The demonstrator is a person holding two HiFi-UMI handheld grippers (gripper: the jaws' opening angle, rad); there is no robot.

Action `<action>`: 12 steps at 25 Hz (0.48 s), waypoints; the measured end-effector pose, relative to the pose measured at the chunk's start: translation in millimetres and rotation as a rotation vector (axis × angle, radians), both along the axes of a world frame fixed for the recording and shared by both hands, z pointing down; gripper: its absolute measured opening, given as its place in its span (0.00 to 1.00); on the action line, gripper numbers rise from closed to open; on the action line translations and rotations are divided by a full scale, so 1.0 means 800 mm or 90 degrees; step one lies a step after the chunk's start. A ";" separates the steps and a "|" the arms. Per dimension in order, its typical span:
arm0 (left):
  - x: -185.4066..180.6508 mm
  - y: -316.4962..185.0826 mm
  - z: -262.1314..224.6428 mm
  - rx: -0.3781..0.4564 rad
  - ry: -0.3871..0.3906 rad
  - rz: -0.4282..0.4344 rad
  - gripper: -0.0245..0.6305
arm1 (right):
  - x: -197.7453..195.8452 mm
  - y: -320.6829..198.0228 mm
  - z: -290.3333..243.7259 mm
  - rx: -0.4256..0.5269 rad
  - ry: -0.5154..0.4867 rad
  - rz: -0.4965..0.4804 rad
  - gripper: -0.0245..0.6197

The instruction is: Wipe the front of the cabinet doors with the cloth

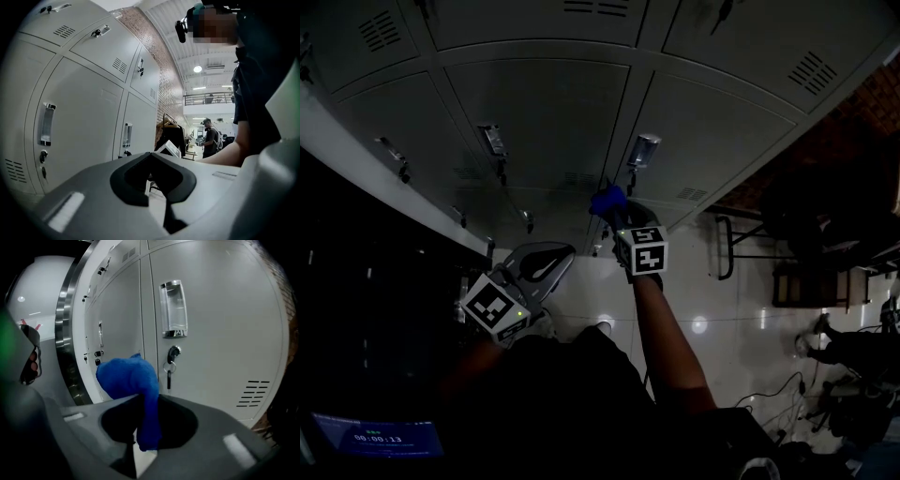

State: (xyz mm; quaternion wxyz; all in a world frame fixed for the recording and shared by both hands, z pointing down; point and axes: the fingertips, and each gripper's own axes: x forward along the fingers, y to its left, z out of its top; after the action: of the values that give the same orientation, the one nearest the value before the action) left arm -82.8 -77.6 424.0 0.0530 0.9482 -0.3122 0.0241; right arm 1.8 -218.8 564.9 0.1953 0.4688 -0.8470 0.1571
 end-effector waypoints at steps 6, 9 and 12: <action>0.010 -0.008 0.011 -0.005 0.003 0.009 0.04 | 0.025 -0.026 0.016 -0.009 0.002 0.038 0.15; 0.014 -0.013 0.011 0.005 0.006 0.007 0.04 | 0.049 -0.036 0.023 -0.007 0.007 0.065 0.15; 0.019 -0.015 0.010 0.011 0.008 0.011 0.04 | 0.076 -0.043 0.025 -0.002 0.012 0.089 0.15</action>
State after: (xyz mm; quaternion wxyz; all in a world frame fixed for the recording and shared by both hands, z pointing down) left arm -67.7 -89.8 431.6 0.0465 0.9515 -0.3036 0.0161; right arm 62.9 -253.2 585.0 0.1924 0.5279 -0.8101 0.1676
